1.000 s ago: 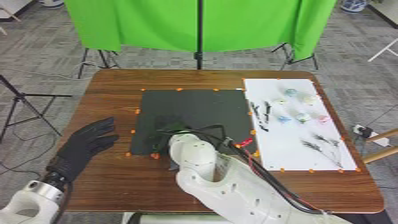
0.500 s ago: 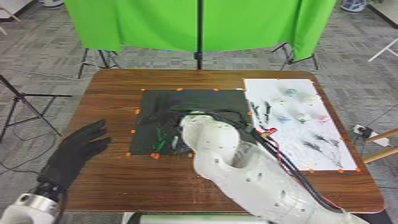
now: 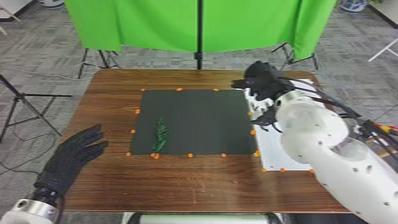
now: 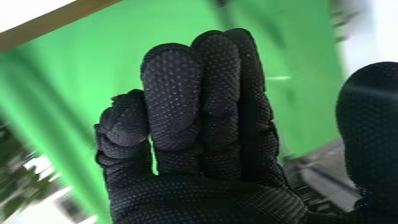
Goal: Arrange flowers
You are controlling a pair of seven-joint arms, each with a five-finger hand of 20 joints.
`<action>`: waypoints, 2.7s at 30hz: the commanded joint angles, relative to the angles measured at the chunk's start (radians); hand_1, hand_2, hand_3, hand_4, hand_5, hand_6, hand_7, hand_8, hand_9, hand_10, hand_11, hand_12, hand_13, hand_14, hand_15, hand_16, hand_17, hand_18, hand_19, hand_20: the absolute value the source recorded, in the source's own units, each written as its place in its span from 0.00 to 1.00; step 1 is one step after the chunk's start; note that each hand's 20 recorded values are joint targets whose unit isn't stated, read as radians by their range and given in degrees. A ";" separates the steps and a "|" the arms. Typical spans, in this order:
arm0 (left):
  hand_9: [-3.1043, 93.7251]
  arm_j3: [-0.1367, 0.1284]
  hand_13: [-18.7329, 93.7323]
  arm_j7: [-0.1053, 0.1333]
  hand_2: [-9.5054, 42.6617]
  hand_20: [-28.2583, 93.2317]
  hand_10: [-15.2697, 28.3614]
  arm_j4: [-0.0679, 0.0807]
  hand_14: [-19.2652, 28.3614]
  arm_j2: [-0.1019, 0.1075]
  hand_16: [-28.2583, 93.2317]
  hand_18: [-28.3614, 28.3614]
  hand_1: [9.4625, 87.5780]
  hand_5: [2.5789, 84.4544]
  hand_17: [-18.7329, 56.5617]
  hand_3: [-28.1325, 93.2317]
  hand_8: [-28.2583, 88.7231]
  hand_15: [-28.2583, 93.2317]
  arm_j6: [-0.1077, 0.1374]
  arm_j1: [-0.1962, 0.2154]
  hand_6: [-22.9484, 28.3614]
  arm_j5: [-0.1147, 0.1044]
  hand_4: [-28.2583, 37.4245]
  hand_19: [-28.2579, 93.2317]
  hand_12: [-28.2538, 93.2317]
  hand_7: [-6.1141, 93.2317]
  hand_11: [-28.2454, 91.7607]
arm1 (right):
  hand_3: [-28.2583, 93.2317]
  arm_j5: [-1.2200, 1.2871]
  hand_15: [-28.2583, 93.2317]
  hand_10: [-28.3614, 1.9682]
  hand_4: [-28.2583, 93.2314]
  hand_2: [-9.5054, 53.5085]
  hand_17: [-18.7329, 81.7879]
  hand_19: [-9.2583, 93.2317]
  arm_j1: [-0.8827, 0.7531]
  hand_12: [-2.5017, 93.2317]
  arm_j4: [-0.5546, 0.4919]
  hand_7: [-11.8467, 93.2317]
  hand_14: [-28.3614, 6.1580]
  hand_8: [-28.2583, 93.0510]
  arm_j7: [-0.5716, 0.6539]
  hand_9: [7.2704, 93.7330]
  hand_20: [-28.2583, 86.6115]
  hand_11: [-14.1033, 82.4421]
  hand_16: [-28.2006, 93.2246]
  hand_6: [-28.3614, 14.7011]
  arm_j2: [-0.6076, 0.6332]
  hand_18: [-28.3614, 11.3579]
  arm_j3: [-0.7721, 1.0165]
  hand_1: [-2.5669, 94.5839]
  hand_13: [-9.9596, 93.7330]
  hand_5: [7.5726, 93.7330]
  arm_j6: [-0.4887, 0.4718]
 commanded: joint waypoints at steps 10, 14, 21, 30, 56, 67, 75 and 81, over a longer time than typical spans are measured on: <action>0.30 -0.008 0.36 -0.002 0.16 0.24 0.61 0.005 0.72 -0.020 0.21 0.89 0.19 0.35 0.14 0.81 0.15 0.53 0.012 0.025 0.53 0.009 0.00 0.66 0.36 0.26 0.40 | 0.85 -0.040 0.79 0.45 0.00 0.00 0.51 0.98 -0.768 0.30 -0.079 0.46 0.49 0.11 0.205 0.56 0.58 0.64 0.41 0.47 0.245 0.20 0.684 0.20 0.64 0.51 -0.128; 0.30 -0.006 0.36 -0.001 0.16 0.24 0.61 0.006 0.72 -0.023 0.21 0.89 0.19 0.35 0.14 0.81 0.15 0.53 0.010 0.029 0.53 0.009 0.00 0.66 0.36 0.26 0.40 | 0.87 -0.034 0.79 0.36 0.00 0.00 0.44 0.90 -0.807 0.29 -0.073 0.52 0.45 0.09 0.244 0.37 0.55 0.69 0.37 0.40 0.222 0.20 0.702 0.19 0.51 0.37 -0.121; 0.30 -0.002 0.36 -0.005 0.16 0.24 0.61 0.009 0.73 -0.021 0.21 0.89 0.19 0.34 0.14 0.81 0.15 0.53 0.006 0.027 0.53 0.008 0.00 0.66 0.36 0.26 0.40 | 0.89 -0.033 0.72 0.35 0.00 0.00 0.45 0.85 -0.822 0.24 -0.054 0.42 0.45 0.11 0.253 0.33 0.47 0.63 0.32 0.36 0.192 0.25 0.664 0.24 0.51 0.33 -0.024; 0.30 -0.002 0.36 -0.009 0.16 0.24 0.61 0.013 0.72 -0.020 0.21 0.89 0.19 0.34 0.14 0.81 0.15 0.53 0.000 0.019 0.53 0.008 0.00 0.66 0.36 0.26 0.41 | 0.82 -0.038 0.71 0.38 0.00 0.00 0.46 0.87 -0.848 0.23 -0.055 0.42 0.49 0.11 0.248 0.39 0.44 0.62 0.32 0.38 0.175 0.26 0.664 0.29 0.56 0.38 -0.030; 0.30 0.002 0.36 -0.013 0.17 0.24 0.61 0.018 0.72 -0.020 0.21 0.89 0.19 0.34 0.13 0.81 0.15 0.54 0.001 0.021 0.53 0.005 0.00 0.66 0.36 0.26 0.41 | 0.77 -0.080 0.74 0.73 0.00 0.00 0.64 1.00 -0.804 0.40 -0.006 0.55 0.69 0.18 0.215 0.88 0.57 0.61 0.45 0.65 0.154 0.25 0.555 0.56 0.89 0.77 -0.014; 0.30 0.000 0.36 -0.013 0.17 0.24 0.61 0.017 0.73 -0.028 0.20 0.89 0.19 0.34 0.13 0.81 0.15 0.54 0.006 0.026 0.53 0.006 0.00 0.66 0.36 0.26 0.41 | 0.91 -0.096 0.78 0.72 0.00 0.00 0.67 1.00 -0.832 0.38 -0.003 0.58 0.68 0.24 0.128 0.93 0.66 0.67 0.48 0.61 0.158 0.22 0.575 0.51 0.92 0.79 0.069; 0.30 0.001 0.36 -0.014 0.17 0.24 0.61 0.016 0.72 -0.031 0.20 0.89 0.19 0.34 0.13 0.81 0.15 0.54 0.006 0.027 0.53 0.007 0.00 0.66 0.36 0.26 0.41 | 0.93 -0.186 0.83 0.69 0.01 0.00 0.68 1.00 -0.796 0.37 -0.064 0.66 0.65 0.27 0.132 0.93 0.72 0.75 0.48 0.60 0.163 0.20 0.612 0.48 0.91 0.76 0.119; 0.30 0.001 0.36 -0.014 0.17 0.24 0.61 0.014 0.72 -0.033 0.20 0.89 0.19 0.34 0.13 0.81 0.15 0.54 0.009 0.031 0.53 0.007 0.00 0.66 0.36 0.26 0.41 | 0.93 -0.206 0.84 0.68 0.01 0.00 0.68 1.00 -0.693 0.37 -0.117 0.66 0.64 0.27 0.109 0.93 0.73 0.75 0.48 0.60 0.169 0.19 0.562 0.47 0.91 0.77 0.147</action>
